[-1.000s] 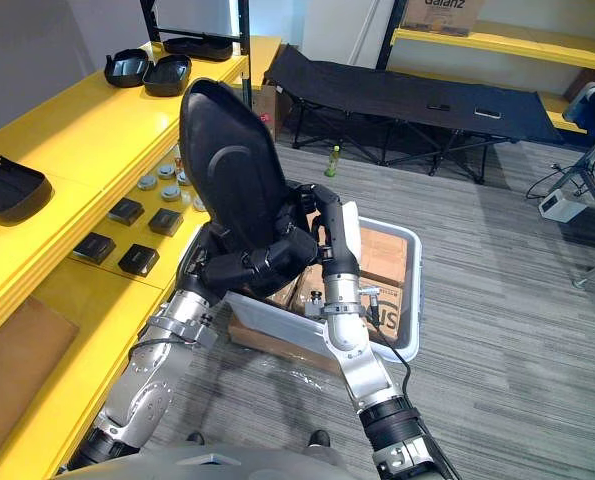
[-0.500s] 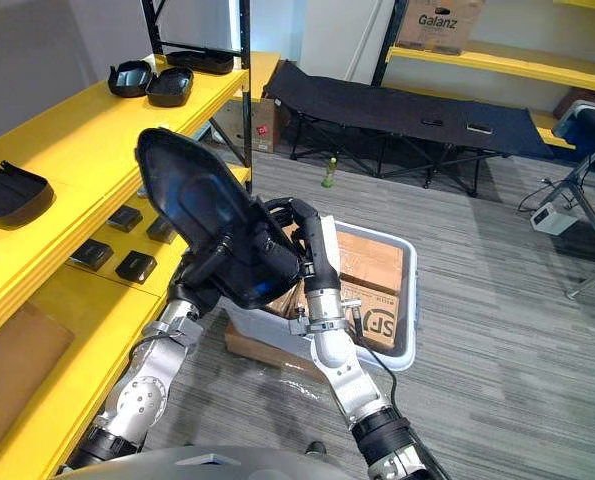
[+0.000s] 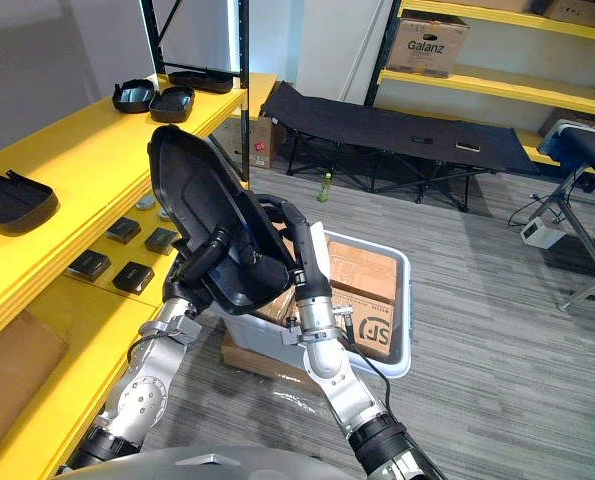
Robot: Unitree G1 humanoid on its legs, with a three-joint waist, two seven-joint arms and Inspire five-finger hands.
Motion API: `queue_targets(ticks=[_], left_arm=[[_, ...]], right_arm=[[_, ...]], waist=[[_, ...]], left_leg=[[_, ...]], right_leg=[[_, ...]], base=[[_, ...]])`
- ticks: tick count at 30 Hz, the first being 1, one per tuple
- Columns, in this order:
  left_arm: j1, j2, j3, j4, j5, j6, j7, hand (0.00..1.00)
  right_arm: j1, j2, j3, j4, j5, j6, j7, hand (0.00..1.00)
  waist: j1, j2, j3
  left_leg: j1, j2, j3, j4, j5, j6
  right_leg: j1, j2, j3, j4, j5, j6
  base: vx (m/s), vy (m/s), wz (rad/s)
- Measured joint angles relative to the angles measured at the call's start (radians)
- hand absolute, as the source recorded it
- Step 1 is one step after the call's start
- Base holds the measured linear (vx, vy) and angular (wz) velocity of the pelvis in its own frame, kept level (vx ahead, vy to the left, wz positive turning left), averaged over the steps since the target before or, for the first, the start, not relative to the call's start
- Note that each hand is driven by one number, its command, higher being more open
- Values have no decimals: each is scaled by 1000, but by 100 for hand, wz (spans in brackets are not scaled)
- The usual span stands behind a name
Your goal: Walk over and take three plastic housings, then place them on the shelf
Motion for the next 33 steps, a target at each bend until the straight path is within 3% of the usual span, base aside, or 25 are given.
queue_targets(ticks=[2, 5, 9, 12, 18, 24, 28, 33], left_arm=[[0, -2, 7, -33, 70, -14, 11, 0], [0, -10, 38, -132, 208, -27, 41, 0], [1, -46, 113, -190, 451, -72, 135, 0], [7, -51, 136, -189, 535, -76, 157, 0], [69, -86, 145, -185, 761, -73, 246, 0], [85, -118, 404, -169, 784, -71, 421, 0], [119, -116, 436, -172, 784, -76, 439, 0], [192, -122, 404, -175, 818, -76, 395, 0]], right_arm=[[15, 1, 3, -35, 32, 3, 1, 100], [19, 30, 10, -109, 211, 1, 49, 100], [59, 116, -106, -138, 424, -14, 130, 100], [88, 123, -145, -137, 429, -6, 151, 100], [173, 167, -203, -132, 466, 108, 221, 100], [224, 170, -494, -16, 636, 173, 216, 100], [243, 148, -464, -17, 660, 196, 305, 100], [191, 130, -254, -17, 658, 237, 449, 100]], waist=[[2, 0, 0], [-1, 0, 0], [-1, 0, 0], [-2, 1, 2], [-27, 23, 20], [-32, 39, 33], [-28, 38, 34], [3, 29, 40]], left_leg=[[0, 0, -1, 0, 0, 0], [1, 1, -2, 0, -1, 0], [3, 1, -1, 0, -2, 1], [4, 1, 3, 0, -4, 0], [9, 2, 22, 0, -16, -1], [14, 6, 53, 0, -28, 2], [16, 6, 54, 2, -36, 4], [-27, 4, -11, 49, -54, 13]], right_leg=[[1, 0, -3, 0, 0, 0], [2, 1, -5, 0, 1, 2], [3, 1, -5, 0, -1, 0], [2, 0, -5, 0, -5, 2], [-5, 0, 12, 0, -6, 3], [-20, 5, 34, 0, 3, 7], [-13, 5, 26, 5, 7, 11], [10, 1, -49, 5, 6, 11]], base=[[0, 0, 0], [0, 0, 0], [0, 0, 0], [-6, 3, -3], [3, 11, -9], [27, 19, -14], [43, 16, -3], [-34, 4, 35]])
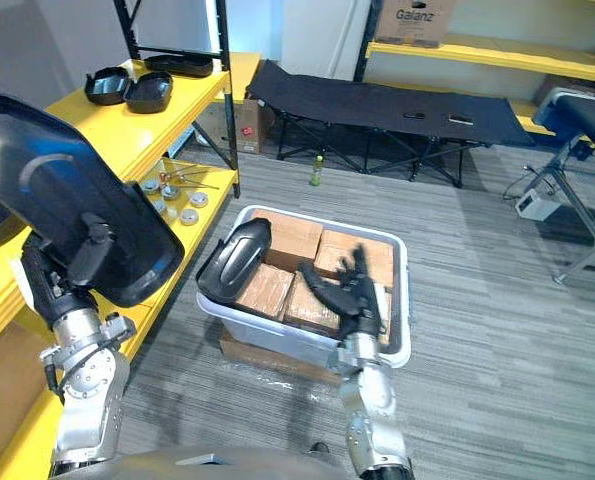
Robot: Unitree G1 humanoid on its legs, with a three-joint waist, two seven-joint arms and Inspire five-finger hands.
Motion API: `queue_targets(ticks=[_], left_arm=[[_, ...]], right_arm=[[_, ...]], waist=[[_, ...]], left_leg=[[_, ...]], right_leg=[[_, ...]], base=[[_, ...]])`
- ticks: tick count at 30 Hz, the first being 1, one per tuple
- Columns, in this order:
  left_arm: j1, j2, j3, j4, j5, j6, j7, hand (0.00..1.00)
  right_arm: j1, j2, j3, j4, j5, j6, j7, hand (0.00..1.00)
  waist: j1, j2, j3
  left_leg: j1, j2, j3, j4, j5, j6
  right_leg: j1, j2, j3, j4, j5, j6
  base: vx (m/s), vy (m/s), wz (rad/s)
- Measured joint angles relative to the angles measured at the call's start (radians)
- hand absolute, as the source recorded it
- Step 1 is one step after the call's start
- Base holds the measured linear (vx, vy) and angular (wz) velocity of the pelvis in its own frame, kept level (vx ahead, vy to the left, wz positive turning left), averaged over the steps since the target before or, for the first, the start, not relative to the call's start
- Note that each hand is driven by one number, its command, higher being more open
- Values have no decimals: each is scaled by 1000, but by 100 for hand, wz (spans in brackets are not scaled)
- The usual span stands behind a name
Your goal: Walk over and take three plastic housings, then place them on the shelf
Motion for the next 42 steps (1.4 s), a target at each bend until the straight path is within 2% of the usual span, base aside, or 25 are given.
queue_targets(ticks=[3, 6, 7, 8, 9, 10, 11, 12, 13, 14, 17, 20, 22, 23, 25, 26, 29, 31, 35, 36, 37, 39, 40, 41, 42], left_arm=[[68, -8, 35, -34, 0, -1, -1, 0], [129, -28, 108, -73, -7, -11, 1, 0], [157, -34, 138, -92, -18, -24, 1, 0], [165, -31, 151, -98, -28, -34, -8, 0], [160, -26, 157, -98, -69, -67, -49, 0], [158, -26, 153, -98, -92, -87, -74, 0], [163, -33, 140, -98, -136, -129, -121, 0], [166, -40, 133, -100, -185, -157, -160, 0], [173, -42, 134, -109, -207, -162, -172, 0], [198, -40, 140, -144, -245, -175, -181, 0], [197, -31, 123, -206, -285, -204, -256, 0], [156, 13, 44, -209, -301, -216, -371, 0], [122, 36, -1, -208, -301, -223, -441, 0], [107, 41, -23, -208, -300, -227, -473, 0], [107, 40, -41, -208, -300, -237, -496, 0], [109, 40, -50, -208, -301, -238, -497, 0], [110, 40, -52, -208, -302, -250, -496, 0], [108, 41, -51, -208, -321, -265, -501, 0], [105, 44, -17, -209, -321, -265, -513, 0], [105, 47, 0, -209, -322, -263, -517, 0], [105, 46, 7, -210, -321, -263, -520, 0], [105, 49, 39, -216, -317, -263, -535, 0], [105, 54, 58, -227, -315, -263, -533, 0], [104, 65, 80, -244, -312, -263, -522, 0], [94, 82, 93, -254, -312, -264, -509, 0]], right_arm=[[-74, -12, 111, 18, -2, 14, 58, 100], [-111, -14, 128, 51, -10, 16, 66, 100], [-111, -15, 125, 52, -37, 16, 64, 100], [-109, -18, 119, 52, -48, 16, 60, 100], [-109, -37, 96, 51, -74, 15, 37, 100], [-109, -50, 80, 51, -80, 15, 24, 100], [-109, -76, 42, 51, -79, 12, 3, 100], [-110, -89, 9, 52, -79, 11, -13, 100], [-112, -91, 1, 56, -78, 11, -18, 100], [-124, -84, 1, 66, -79, 11, -19, 100], [-144, -57, 27, 61, -80, 5, -4, 100], [-132, -47, 30, 36, -79, 2, 3, 100], [-130, -47, 31, 31, -79, -26, 9, 100], [-133, -51, 31, 25, -80, -43, 17, 100], [-143, -54, 32, 25, -108, -70, 31, 100], [-143, -58, 34, 24, -117, -83, 38, 100], [-143, -79, 52, 16, -117, -84, 45, 100], [-143, -78, 54, -27, -116, -88, 45, 100], [-176, -61, 54, -115, -116, -174, 26, 100], [-188, -46, 52, -121, -117, -202, 20, 100], [-191, -41, 48, -125, -116, -220, 18, 100], [-197, -38, 44, -133, -113, -259, 23, 100], [-208, -35, 42, -134, -112, -264, 29, 100], [-220, -23, 45, -134, -112, -266, 42, 100], [-228, -14, 43, -134, -112, -273, 55, 100]], waist=[[63, -1, 22], [107, 2, 42], [108, 8, 49], [100, 6, 50], [85, -1, 49], [80, -1, 51], [91, 18, 62], [105, 42, 75], [113, 49, 75], [118, 43, 77], [115, 20, 92], [78, 17, 101], [68, 7, 104], [68, 13, 110], [74, 38, 127], [78, 56, 137], [83, 61, 142], [87, 51, 149], [118, 7, 170], [136, -4, 168], [136, -3, 167], [135, 8, 159], [134, 4, 159], [130, -9, 152], [125, -10, 152]], left_leg=[[-33, -9, -90, 8, 14, 0], [-61, -19, -164, 6, 32, 1], [-96, -20, -164, 7, 41, 24], [-116, -12, -134, 9, 49, 46], [-155, 10, -49, 8, 79, 84], [-167, 22, -1, 7, 94, 88], [-189, 45, 88, 2, 129, 73], [-190, 46, 115, -14, 175, 51], [-189, 41, 115, -22, 200, 42], [-181, 27, 122, -35, 205, 37], [-182, 0, 134, -30, 200, 60], [-190, -36, 77, -36, 208, 76], [-204, -58, 41, -53, 234, 77], [-213, -61, 22, -67, 257, 70], [-221, -53, 3, -78, 287, 62], [-221, -48, -4, -85, 296, 60], [-222, -44, -8, -84, 296, 56], [-242, -44, -9, -58, 278, 56], [-325, -71, -21, 187, 128, 59], [-325, -88, -15, 233, 81, 71], [-324, -94, -19, 249, 58, 70], [-308, -110, -33, 256, 32, 88], [-286, -117, -31, 232, 29, 91], [-258, -132, -37, 191, 29, 100], [-233, -140, -61, 159, 35, 123]], right_leg=[[34, -1, -94, 0, -11, -3], [70, -1, -182, 1, -26, -1], [89, -6, -250, 1, -37, 3], [100, -8, -301, 1, -43, 4], [125, -10, -403, 2, -52, 9], [130, -14, -445, 6, -57, 15], [140, -23, -510, 34, -77, 34], [153, -38, -548, 62, -91, 48], [153, -46, -549, 74, -95, 52], [148, -68, -543, 93, -102, 48], [111, -124, -495, 171, -136, 34], [81, -153, -330, 275, -215, -28], [71, -158, -284, 306, -274, -6], [64, -157, -284, 325, -293, 30], [45, -155, -285, 366, -312, 66], [39, -154, -288, 381, -324, 73], [30, -158, -289, 412, -354, 69], [24, -163, -290, 420, -360, 69], [67, -204, -302, 421, -365, 72], [94, -213, -304, 417, -356, 66], [102, -221, -300, 435, -342, 48], [15, -273, -232, 625, -252, -95], [-24, -282, -174, 683, -189, -136], [-62, -282, -88, 725, -87, -115], [-95, -276, -35, 780, -56, -72]], base=[[-57, -13, 76], [-44, -36, 97], [-53, -53, 145], [-22, -49, 211], [19, -17, 204], [9, 19, 234], [24, 137, 177], [26, 169, 136], [52, 231, 59], [37, 194, 8], [16, 160, -3], [-27, 96, 52], [-67, -28, 73], [-98, -100, 46], [-116, -94, 26], [-97, -63, 11], [-100, -52, 6], [-5, 2, 2], [53, 74, 7], [106, 126, 8], [133, 148, 21], [142, 223, 26], [196, 266, 9], [264, 230, 15], [248, 140, 27]])
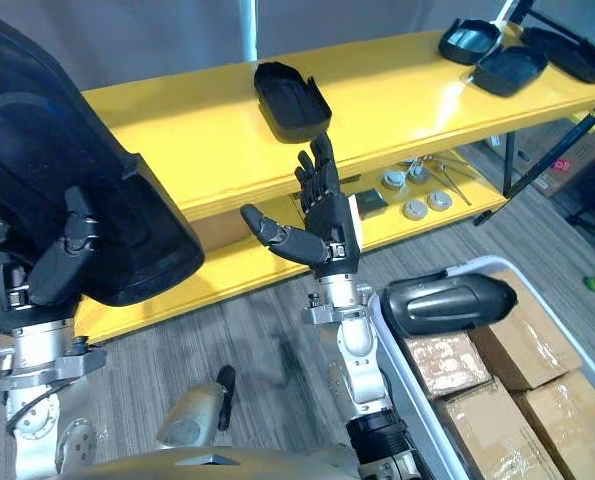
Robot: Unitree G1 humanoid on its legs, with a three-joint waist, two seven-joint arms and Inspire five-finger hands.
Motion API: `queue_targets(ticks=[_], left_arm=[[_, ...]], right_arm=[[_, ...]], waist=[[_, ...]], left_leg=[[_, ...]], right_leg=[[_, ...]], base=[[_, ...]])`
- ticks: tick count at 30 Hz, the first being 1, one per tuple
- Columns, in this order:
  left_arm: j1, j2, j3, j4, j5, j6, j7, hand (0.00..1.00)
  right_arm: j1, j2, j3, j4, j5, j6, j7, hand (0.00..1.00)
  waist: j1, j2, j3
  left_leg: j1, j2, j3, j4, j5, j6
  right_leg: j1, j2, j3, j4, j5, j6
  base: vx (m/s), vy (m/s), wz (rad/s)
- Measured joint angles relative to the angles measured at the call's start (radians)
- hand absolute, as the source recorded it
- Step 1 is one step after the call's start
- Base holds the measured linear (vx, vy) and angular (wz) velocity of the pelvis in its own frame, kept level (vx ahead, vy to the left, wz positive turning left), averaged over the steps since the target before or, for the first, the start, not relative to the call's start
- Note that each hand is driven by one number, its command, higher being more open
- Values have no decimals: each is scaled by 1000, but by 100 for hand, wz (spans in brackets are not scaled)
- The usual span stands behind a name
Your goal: Walk over and take three plastic housings, then place them on the shelf
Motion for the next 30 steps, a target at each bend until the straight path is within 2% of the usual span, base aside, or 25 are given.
queue_targets(ticks=[1, 2, 3, 4, 5, 7, 9, 10, 11, 12, 13, 14, 15, 16, 18, 19, 21, 23, 25, 29, 30], left_arm=[[-13, 11, 5, 2, 0, 0, 7, 0], [-36, 15, 14, 10, -1, 2, 19, 0], [-62, 13, 23, 21, -6, 4, 45, 0], [-67, 13, 25, 22, -6, 4, 51, 0], [-81, 13, 32, 23, -5, 4, 53, 0], [-116, 13, 21, 45, -5, -3, 52, 0], [-118, 14, 11, 71, -5, -3, 53, 0], [-118, 14, 7, 79, -5, -3, 53, 0], [-112, 15, 4, 87, -5, 2, 54, 0], [-95, -5, -8, 96, -5, 3, 53, 0], [-80, -12, -12, 96, -6, 3, 53, 0], [-67, -16, -19, 97, -7, 3, 50, 0], [-74, -15, -39, 98, -5, 4, 45, 0], [-79, -15, -48, 99, -5, 4, 38, 0], [-117, -14, -86, 112, -5, 3, -9, 0], [-133, -12, -95, 123, -5, 3, -20, 0], [-178, 3, -124, 158, -6, 3, -35, 0], [-184, 14, -128, 165, 20, 6, -25, 0], [-188, 28, -129, 163, 67, 23, -15, 0], [-190, 88, -155, 164, 87, 123, -38, 0], [-204, 109, -156, 181, 106, 175, -45, 0]], right_arm=[[-5, 6, -1, 0, 0, -2, 6, 100], [-23, 6, 0, 4, -3, -1, 13, 100], [-49, -3, -4, 3, -3, 0, 26, 100], [-59, -4, -7, 2, -3, 0, 31, 100], [-74, -10, -15, -10, -1, 0, 33, 100], [-75, -34, -38, -62, 1, 0, 30, 100], [-75, -39, -56, -82, 1, 1, 31, 100], [-75, -39, -60, -84, 3, 1, 32, 100], [-75, -39, -65, -84, 6, 2, 34, 100], [-75, -58, -72, -83, 14, 2, 45, 100], [-77, -70, -72, -83, 21, 3, 51, 100], [-82, -90, -76, -84, 44, 4, 61, 100], [-82, -102, -106, -83, 45, 6, 63, 100], [-82, -110, -129, -84, 45, 9, 64, 100], [-78, -124, -242, -86, 45, 17, 65, 100], [-72, -126, -272, -92, 45, 18, 63, 100], [-64, -125, -356, -106, 46, 18, 51, 100], [-60, -125, -371, -117, 46, 18, 51, 100], [-31, -125, -375, -157, 46, 18, 52, 100], [34, -124, -365, -192, 93, 44, 99, 100], [57, -123, -365, -192, 120, 55, 124, 100]], waist=[[-6, 1, 0], [-16, -3, 0], [-21, 11, 6], [-25, 22, 11], [-35, 24, 8], [-59, 27, 7], [-79, 22, 3], [-81, 6, -6], [-76, -26, -26], [-73, -5, -36], [-65, 13, -45], [-59, 44, -54], [-80, 58, -63], [-85, 60, -63], [-107, 59, -63], [-108, 59, -63], [-117, 62, -64], [-131, 61, -64], [-131, 62, -65], [-144, 63, -74], [-161, 66, -77]], left_leg=[[5, -1, -14, -7, 1, 15], [26, -6, -36, -22, 5, 29], [78, -3, -57, -55, 6, 35], [95, -1, -62, -66, 4, 36], [110, -3, -86, -71, -2, 39], [115, -9, -150, -69, -15, 33], [124, -26, -209, -63, -29, 16], [126, -40, -222, -59, -35, 6], [123, -75, -243, -45, -57, -12], [124, -70, -268, -15, -85, -27], [118, -54, -268, -3, -96, -35], [100, -25, -259, 23, -112, -49], [78, 5, -196, 41, -115, -52], [74, 19, -155, 41, -114, -52], [59, 82, 4, 29, -94, -37], [60, 92, 37, 18, -84, -36], [78, 78, 66, -30, -46, -39], [100, 60, 69, -70, -29, -39], [127, 47, 84, -111, -11, -35], [186, 40, 133, -163, -2, -32], [201, 37, 155, -176, -1, -31]], right_leg=[[-19, 13, 11, 39, -60, 8], [-42, 39, 20, 82, -165, 2], [-71, 112, 21, 66, -263, 2], [-83, 142, 25, 29, -280, -5], [-112, 207, 70, -71, -294, -12], [-164, 293, 193, -235, -285, 1], [-179, 313, 259, -350, -255, 37], [-179, 308, 269, -382, -233, 31], [-177, 285, 287, -423, -160, 21], [-160, 288, 270, -420, -111, 30], [-152, 300, 256, -436, -112, 25], [-129, 321, 223, -458, -105, 11], [-104, 331, 167, -474, -110, 2], [-93, 333, 145, -478, -114, -3], [-59, 334, 71, -496, -123, -18], [-56, 328, 59, -496, -125, -20], [-56, 308, 44, -499, -128, -17], [-47, 294, 47, -516, -123, -9], [-38, 287, 62, -534, -114, 5], [-14, 285, 102, -565, -97, 25], [-9, 286, 122, -579, -85, 30]], base=[[202, 57, 40], [254, 26, 49], [244, 46, 45], [265, 63, 50], [145, 16, 64], [198, -72, 99], [199, -134, 102], [227, -214, 102], [242, -291, 86], [256, -291, 67], [298, -290, 48], [282, -211, 67], [225, -170, 84], [152, -145, 102], [120, -119, 87], [77, -38, 73], [45, 19, 34], [18, 66, 1], [7, 67, -15], [-17, 52, -34], [-34, 42, -33]])
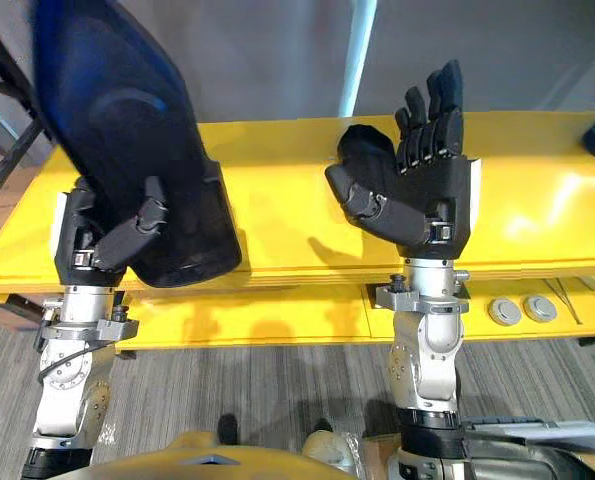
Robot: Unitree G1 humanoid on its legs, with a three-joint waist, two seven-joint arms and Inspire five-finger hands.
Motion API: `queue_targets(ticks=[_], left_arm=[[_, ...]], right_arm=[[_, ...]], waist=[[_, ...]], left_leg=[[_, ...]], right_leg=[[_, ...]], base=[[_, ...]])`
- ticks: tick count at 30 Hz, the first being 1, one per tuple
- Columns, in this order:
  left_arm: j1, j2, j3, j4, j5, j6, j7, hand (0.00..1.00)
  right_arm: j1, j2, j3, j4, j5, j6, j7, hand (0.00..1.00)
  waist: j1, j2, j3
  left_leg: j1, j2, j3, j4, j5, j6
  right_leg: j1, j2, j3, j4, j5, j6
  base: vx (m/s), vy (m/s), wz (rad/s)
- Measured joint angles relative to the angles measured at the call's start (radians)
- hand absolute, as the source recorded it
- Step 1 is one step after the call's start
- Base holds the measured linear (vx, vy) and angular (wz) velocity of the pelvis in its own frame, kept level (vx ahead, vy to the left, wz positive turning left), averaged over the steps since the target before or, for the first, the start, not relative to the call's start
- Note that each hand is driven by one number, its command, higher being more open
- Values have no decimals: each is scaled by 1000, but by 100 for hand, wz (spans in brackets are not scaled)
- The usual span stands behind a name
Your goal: Walk over and take three plastic housings, then place them on the shelf
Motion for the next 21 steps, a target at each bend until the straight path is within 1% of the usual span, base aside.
queue_targets(ticks=[1, 2, 3, 4, 6, 8, 11, 14, 17, 21], left_arm=[[-6, 5, 0, 10, 1, 6, -1, 0], [-44, 28, 0, 65, 3, 35, 1, 0], [-65, 37, 2, 97, 2, 51, 4, 0], [-109, 52, 5, 161, -2, 81, 10, 0], [-176, 57, 12, 270, -4, 130, 10, 0], [-223, 58, 8, 350, -11, 148, 7, 0], [-296, 69, 4, 473, -47, 157, 9, 0], [-364, 101, -5, 562, -84, 157, 20, 0], [-451, 137, -41, 666, -125, 158, 51, 0], [-506, 142, -49, 746, -170, 175, 89, 0]], right_arm=[[4, 0, 0, 0, 3, 2, 2, 100], [18, 0, -1, 0, 12, 19, 14, 100], [22, 0, -1, 0, 16, 29, 22, 100], [30, 0, 1, 0, 39, 43, 50, 100], [38, -1, 11, 0, 59, 71, 93, 100], [39, -4, 31, 1, 94, 92, 120, 100], [38, -15, 80, 18, 120, 126, 156, 100], [36, -29, 139, 60, 122, 168, 197, 100], [38, -31, 176, 90, 121, 213, 222, 100], [37, -35, 208, 90, 136, 253, 250, 100]], waist=[[-1, 1, 0], [-11, 4, -3], [-17, 5, -4], [-27, 7, -6], [-50, 8, -7], [-53, 8, -7], [-63, 8, -8], [-77, 6, -12], [-77, 6, -13], [-83, 6, -14]], left_leg=[[3, 0, 4, -1, 0, 0], [12, -1, 17, -8, 0, 1], [18, -2, 24, -15, 2, 3], [24, -2, 36, -21, 2, 3], [25, -6, 49, -34, 8, 8], [25, -6, 59, -35, 10, 9], [26, -7, 61, -35, 15, 9], [27, -7, 62, -37, 17, 9], [26, -7, 72, -38, 17, 9], [18, -7, 87, -42, 16, 9]], right_leg=[[1, 1, 2, -4, 3, 0], [9, 3, 13, -19, 15, 2], [10, 4, 19, -24, 20, 3], [12, 5, 30, -37, 31, 5], [11, 7, 42, -59, 48, 7], [10, 9, 52, -73, 59, 8], [10, 9, 53, -73, 61, 8], [7, 11, 59, -73, 61, 8], [0, 12, 78, -73, 62, 9], [-23, 14, 102, -71, 67, 9]], base=[[-43, 50, -38], [-26, 33, -23], [-40, 40, -33], [-48, 37, -29], [-52, 36, -21], [-17, 22, -12], [-3, 4, -2], [2, 2, -1], [-6, 12, -9], [-15, 9, -16]])
